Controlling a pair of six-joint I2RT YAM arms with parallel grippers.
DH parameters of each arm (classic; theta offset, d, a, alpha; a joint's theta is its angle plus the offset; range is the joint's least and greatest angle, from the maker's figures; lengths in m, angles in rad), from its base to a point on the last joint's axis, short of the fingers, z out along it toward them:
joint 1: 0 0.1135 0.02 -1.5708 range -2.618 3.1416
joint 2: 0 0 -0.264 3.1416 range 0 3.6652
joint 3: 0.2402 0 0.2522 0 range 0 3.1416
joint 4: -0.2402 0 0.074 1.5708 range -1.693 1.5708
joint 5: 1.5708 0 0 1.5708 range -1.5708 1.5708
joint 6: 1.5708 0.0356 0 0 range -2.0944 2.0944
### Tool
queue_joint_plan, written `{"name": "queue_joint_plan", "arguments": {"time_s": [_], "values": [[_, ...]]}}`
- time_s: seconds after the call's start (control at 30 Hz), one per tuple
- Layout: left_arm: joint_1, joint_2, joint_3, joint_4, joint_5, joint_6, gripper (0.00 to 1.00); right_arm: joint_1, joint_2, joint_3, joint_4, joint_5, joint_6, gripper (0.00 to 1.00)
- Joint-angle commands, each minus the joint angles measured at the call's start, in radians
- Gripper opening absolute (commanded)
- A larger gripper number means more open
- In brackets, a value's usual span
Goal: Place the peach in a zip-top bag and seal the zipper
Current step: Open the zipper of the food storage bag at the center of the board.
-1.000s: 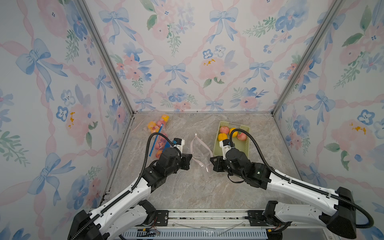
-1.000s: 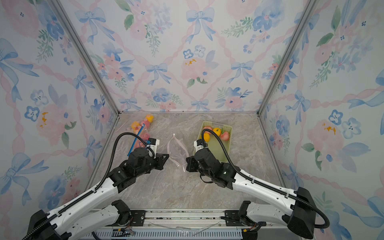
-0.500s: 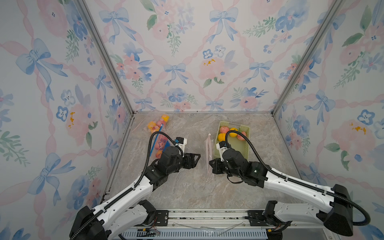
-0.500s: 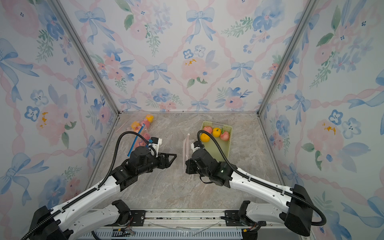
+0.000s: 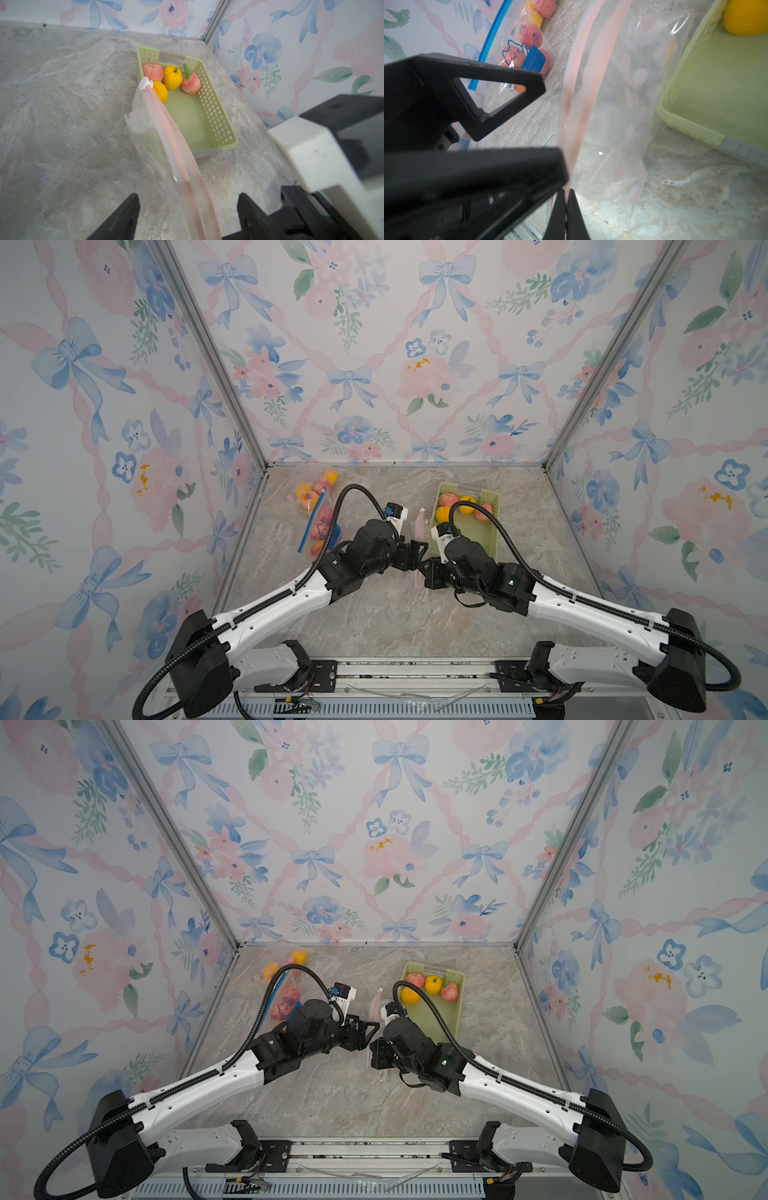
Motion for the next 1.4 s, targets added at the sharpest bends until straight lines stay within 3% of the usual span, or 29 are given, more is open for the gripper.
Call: {"name": "queue_joint_plan", "arguments": {"time_s": [0.0, 0.2, 0.5, 0.73, 0.83, 0.87, 1.0, 1.1, 1.27, 1.37], "values": [[-0.005, 0.013, 0.004, -0.052, -0.063, 0.015, 0.73, 0.009, -0.017, 0.025, -0.023, 0.006, -0.012, 0.00], [-0.005, -0.017, -0.032, -0.037, -0.093, -0.004, 0.58, 0.007, -0.024, 0.020, -0.023, 0.022, -0.010, 0.00], [-0.005, -0.063, -0.077, 0.002, -0.087, -0.031, 0.63, 0.004, -0.019, 0.021, -0.019, 0.023, -0.011, 0.00], [-0.004, 0.033, -0.045, -0.003, -0.022, -0.033, 0.65, 0.015, 0.000, 0.044, -0.025, 0.014, -0.020, 0.00], [-0.006, 0.064, -0.045, 0.012, -0.050, -0.041, 0.63, 0.028, 0.011, 0.065, -0.040, 0.025, -0.027, 0.00], [-0.006, 0.067, -0.047, 0.018, -0.065, -0.044, 0.60, 0.031, 0.013, 0.069, -0.044, 0.029, -0.027, 0.00], [-0.002, 0.054, -0.063, 0.029, -0.173, -0.053, 0.23, 0.037, 0.009, 0.074, -0.081, 0.068, -0.006, 0.00], [0.003, 0.024, -0.073, 0.025, -0.238, -0.047, 0.03, 0.034, 0.000, 0.068, -0.128, 0.121, 0.031, 0.00], [0.002, -0.057, -0.088, 0.011, -0.290, -0.003, 0.00, 0.022, 0.018, 0.096, -0.260, 0.228, 0.087, 0.01], [-0.001, -0.089, -0.089, -0.009, -0.278, 0.029, 0.00, 0.015, 0.034, 0.107, -0.243, 0.220, 0.086, 0.12]]}}
